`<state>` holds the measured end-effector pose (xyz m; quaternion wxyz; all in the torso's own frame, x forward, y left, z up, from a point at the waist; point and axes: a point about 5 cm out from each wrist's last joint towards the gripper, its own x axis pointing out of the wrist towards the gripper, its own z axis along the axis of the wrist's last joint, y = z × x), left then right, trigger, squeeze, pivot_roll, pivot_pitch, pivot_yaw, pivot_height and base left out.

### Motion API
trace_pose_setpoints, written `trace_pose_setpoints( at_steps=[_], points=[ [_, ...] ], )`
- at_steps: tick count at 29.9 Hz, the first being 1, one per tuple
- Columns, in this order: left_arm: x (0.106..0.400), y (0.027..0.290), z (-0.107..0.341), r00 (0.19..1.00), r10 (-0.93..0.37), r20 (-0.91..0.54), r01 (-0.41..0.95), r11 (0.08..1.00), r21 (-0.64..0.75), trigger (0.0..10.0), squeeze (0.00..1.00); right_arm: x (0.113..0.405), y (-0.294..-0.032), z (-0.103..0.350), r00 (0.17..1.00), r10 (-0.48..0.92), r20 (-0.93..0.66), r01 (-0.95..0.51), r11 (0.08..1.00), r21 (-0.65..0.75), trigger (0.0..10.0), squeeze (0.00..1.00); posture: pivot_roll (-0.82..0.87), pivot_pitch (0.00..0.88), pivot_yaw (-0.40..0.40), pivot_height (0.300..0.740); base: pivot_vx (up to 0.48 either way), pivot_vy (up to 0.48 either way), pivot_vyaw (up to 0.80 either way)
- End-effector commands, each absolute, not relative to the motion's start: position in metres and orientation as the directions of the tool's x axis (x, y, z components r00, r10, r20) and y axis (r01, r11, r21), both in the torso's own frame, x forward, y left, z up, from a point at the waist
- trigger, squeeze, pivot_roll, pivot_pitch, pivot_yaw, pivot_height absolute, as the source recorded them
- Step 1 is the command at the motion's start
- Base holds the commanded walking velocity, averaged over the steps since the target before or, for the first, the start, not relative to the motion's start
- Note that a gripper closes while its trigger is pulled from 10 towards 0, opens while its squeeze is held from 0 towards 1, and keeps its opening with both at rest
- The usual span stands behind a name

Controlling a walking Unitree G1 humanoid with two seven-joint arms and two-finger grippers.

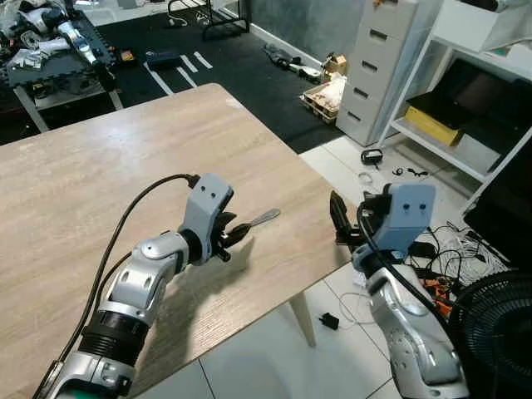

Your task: Setting the table

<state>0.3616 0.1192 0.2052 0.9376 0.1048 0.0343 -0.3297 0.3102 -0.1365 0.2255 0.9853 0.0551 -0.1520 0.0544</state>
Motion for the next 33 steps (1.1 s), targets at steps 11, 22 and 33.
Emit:
trace_pose_setpoints(
  at_steps=[11, 22, 33],
  points=[
    [0.337, 0.129, 0.256, 0.837, -0.535, 0.117, 0.499, 0.832, 0.242, 10.0, 0.0, 0.289, -0.142, 0.227, 0.937, 0.094, 0.336, -0.141, 0.983, 0.118, 10.0, 0.0, -0.02, 0.216, 0.104, 0.74, 0.0, 0.0, 0.0],
    [0.276, 0.107, 0.206, 0.759, -0.633, -0.155, 0.651, 0.732, 0.198, 10.0, 0.0, 0.257, -0.163, 0.208, 0.964, -0.022, 0.265, -0.027, 0.983, 0.179, 10.0, 0.0, -0.02, 0.195, 0.098, 0.74, 0.0, 0.0, 0.0],
    [0.28, 0.116, 0.226, 0.803, -0.594, -0.055, 0.58, 0.756, 0.303, 10.0, 0.0, 0.263, -0.178, 0.204, 0.968, -0.083, 0.236, 0.047, 0.987, 0.155, 10.0, 0.0, -0.02, 0.158, 0.111, 0.74, 0.0, 0.0, 0.0]
  ],
)
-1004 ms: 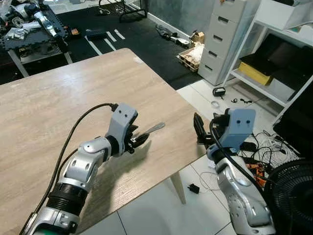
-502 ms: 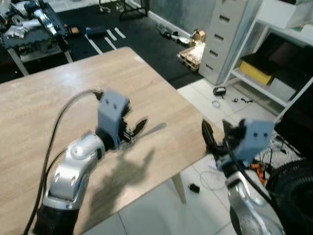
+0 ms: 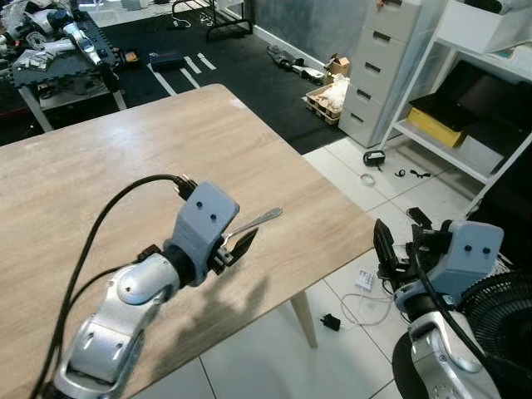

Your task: Setting the table

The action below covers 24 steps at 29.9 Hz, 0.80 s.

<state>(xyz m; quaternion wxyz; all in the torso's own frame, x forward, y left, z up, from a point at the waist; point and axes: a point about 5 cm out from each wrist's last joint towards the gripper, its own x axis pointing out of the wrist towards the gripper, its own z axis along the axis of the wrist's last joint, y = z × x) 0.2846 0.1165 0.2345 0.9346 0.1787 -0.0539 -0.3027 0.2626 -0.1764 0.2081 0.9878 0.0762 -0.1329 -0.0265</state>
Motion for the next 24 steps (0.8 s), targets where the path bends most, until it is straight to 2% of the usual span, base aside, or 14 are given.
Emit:
trace_pose_setpoints(
  at_steps=[1, 5, 15, 18, 19, 21, 24],
  points=[
    [0.28, 0.116, 0.226, 0.803, -0.594, -0.055, 0.58, 0.756, 0.303, 10.0, 0.0, 0.263, -0.178, 0.204, 0.968, -0.083, 0.236, 0.047, 0.987, 0.155, 10.0, 0.0, -0.02, 0.158, 0.111, 0.74, 0.0, 0.0, 0.0],
    [0.292, 0.126, 0.217, 0.868, -0.491, -0.077, 0.492, 0.826, 0.276, 10.0, 0.0, 0.264, -0.175, 0.204, 0.97, -0.069, 0.232, 0.033, 0.987, 0.156, 10.0, 0.0, -0.02, 0.148, 0.099, 0.74, 0.0, 0.0, 0.0],
    [0.31, 0.142, 0.213, 0.884, -0.457, -0.099, 0.463, 0.829, 0.313, 10.0, 0.0, 0.27, -0.161, 0.208, 0.972, 0.01, 0.236, -0.045, 0.989, 0.14, 10.0, 0.0, -0.02, 0.144, 0.098, 0.74, 0.0, 0.0, 0.0],
    [0.319, 0.158, 0.216, 0.918, -0.384, -0.101, 0.393, 0.847, 0.357, 10.0, 0.0, 0.279, -0.12, 0.206, 0.959, 0.219, 0.178, -0.254, 0.945, 0.207, 10.0, 0.0, -0.02, 0.144, 0.102, 0.74, 0.0, 0.0, 0.0],
    [0.319, 0.158, 0.216, 0.918, -0.384, -0.101, 0.393, 0.847, 0.357, 10.0, 0.0, 0.279, -0.12, 0.206, 0.959, 0.219, 0.178, -0.254, 0.945, 0.207, 10.0, 0.0, -0.02, 0.144, 0.102, 0.74, 0.0, 0.0, 0.0],
    [0.319, 0.163, 0.213, 0.924, -0.367, -0.105, 0.379, 0.849, 0.369, 10.0, 0.0, 0.282, -0.104, 0.209, 0.945, 0.277, 0.176, -0.314, 0.919, 0.237, 10.0, 0.0, 0.0, 0.145, 0.089, 0.74, 0.0, 0.0, 0.0],
    [0.319, 0.165, 0.211, 0.927, -0.359, -0.108, 0.373, 0.851, 0.371, 10.0, 0.0, 0.283, -0.1, 0.21, 0.94, 0.291, 0.178, -0.327, 0.915, 0.235, 10.0, 0.0, 0.0, 0.151, 0.083, 0.74, 0.0, 0.0, 0.0]
  ],
)
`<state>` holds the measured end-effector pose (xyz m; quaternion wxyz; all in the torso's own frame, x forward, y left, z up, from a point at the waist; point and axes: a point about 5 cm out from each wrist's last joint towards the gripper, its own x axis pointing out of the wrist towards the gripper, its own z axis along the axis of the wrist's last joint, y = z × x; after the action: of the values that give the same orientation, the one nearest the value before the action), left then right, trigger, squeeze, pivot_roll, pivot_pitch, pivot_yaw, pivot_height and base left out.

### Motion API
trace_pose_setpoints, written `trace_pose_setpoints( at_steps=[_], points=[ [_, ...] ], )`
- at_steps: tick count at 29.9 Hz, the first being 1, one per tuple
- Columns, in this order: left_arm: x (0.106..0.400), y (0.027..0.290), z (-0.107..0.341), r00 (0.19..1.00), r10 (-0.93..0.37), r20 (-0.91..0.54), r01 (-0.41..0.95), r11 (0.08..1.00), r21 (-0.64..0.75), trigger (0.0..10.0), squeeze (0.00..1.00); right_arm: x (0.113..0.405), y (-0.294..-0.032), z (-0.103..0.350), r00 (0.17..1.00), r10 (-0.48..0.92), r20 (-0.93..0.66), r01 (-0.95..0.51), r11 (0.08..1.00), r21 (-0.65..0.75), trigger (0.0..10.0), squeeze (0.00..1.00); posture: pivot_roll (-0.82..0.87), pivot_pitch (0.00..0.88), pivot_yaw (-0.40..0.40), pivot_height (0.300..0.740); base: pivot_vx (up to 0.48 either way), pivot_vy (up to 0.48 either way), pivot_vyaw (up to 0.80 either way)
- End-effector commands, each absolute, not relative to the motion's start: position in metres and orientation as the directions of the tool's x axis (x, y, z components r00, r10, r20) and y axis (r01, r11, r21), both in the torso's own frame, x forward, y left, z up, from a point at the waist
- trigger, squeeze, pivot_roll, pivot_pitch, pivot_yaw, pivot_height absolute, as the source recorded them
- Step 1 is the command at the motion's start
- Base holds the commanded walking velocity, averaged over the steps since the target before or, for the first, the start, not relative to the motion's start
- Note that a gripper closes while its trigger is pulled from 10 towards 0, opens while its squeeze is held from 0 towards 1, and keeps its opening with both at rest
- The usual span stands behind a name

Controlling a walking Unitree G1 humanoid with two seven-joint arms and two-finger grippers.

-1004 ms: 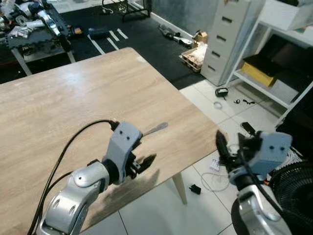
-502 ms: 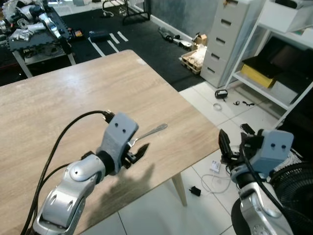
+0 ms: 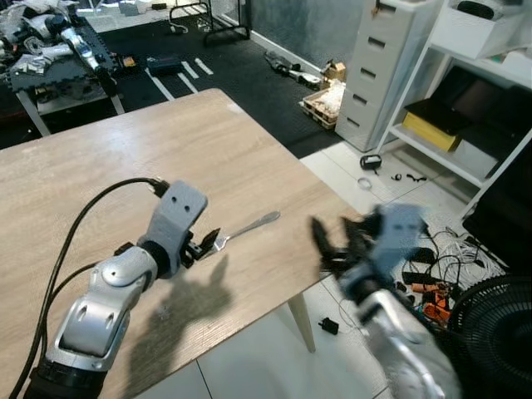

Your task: Setting the table

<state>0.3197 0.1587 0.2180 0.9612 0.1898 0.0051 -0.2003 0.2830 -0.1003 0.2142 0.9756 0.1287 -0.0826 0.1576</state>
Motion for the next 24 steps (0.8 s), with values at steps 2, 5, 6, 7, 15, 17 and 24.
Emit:
trace_pose_setpoints(
  at_steps=[2, 5, 6, 7, 15, 17, 24],
  points=[
    [0.315, 0.162, 0.215, 0.92, -0.383, -0.079, 0.387, 0.862, 0.327, 10.0, 0.0, 0.284, -0.106, 0.208, 0.948, 0.265, 0.175, -0.301, 0.926, 0.228, 10.0, 0.0, 0.01, 0.156, 0.077, 0.74, 0.0, 0.0, 0.0],
    [0.311, 0.153, 0.218, 0.912, -0.408, -0.05, 0.405, 0.869, 0.284, 10.0, 0.0, 0.284, -0.121, 0.204, 0.968, 0.193, 0.162, -0.227, 0.948, 0.225, 10.0, 0.0, 0.0, 0.161, 0.078, 0.74, 0.0, 0.0, 0.0],
    [0.311, 0.153, 0.218, 0.912, -0.408, -0.05, 0.405, 0.869, 0.284, 10.0, 0.0, 0.284, -0.121, 0.204, 0.968, 0.193, 0.162, -0.227, 0.948, 0.225, 10.0, 0.0, 0.0, 0.161, 0.078, 0.74, 0.0, 0.0, 0.0],
    [0.311, 0.15, 0.218, 0.909, -0.414, -0.041, 0.41, 0.872, 0.268, 10.0, 0.0, 0.284, -0.126, 0.202, 0.973, 0.168, 0.156, -0.2, 0.954, 0.225, 10.0, 0.0, 0.0, 0.161, 0.078, 0.74, 0.0, 0.0, 0.0],
    [0.314, 0.125, 0.215, 0.897, -0.443, -0.015, 0.434, 0.871, 0.228, 10.0, 0.0, 0.281, -0.145, 0.198, 0.99, 0.065, 0.126, -0.092, 0.969, 0.227, 10.0, 0.0, -0.03, 0.168, 0.089, 0.74, 0.0, 0.0, 0.0],
    [0.315, 0.124, 0.215, 0.897, -0.443, -0.012, 0.434, 0.872, 0.229, 10.0, 0.0, 0.281, -0.145, 0.197, 0.99, 0.063, 0.123, -0.091, 0.968, 0.234, 10.0, 0.0, -0.03, 0.167, 0.09, 0.74, 0.0, 0.0, -0.4],
    [0.316, 0.123, 0.219, 0.898, -0.439, 0.003, 0.427, 0.875, 0.226, 10.0, 0.0, 0.281, -0.145, 0.197, 0.99, 0.062, 0.123, -0.091, 0.965, 0.248, 10.0, 0.0, -0.03, 0.165, 0.089, 0.74, 0.0, 0.0, -0.8]
  ],
)
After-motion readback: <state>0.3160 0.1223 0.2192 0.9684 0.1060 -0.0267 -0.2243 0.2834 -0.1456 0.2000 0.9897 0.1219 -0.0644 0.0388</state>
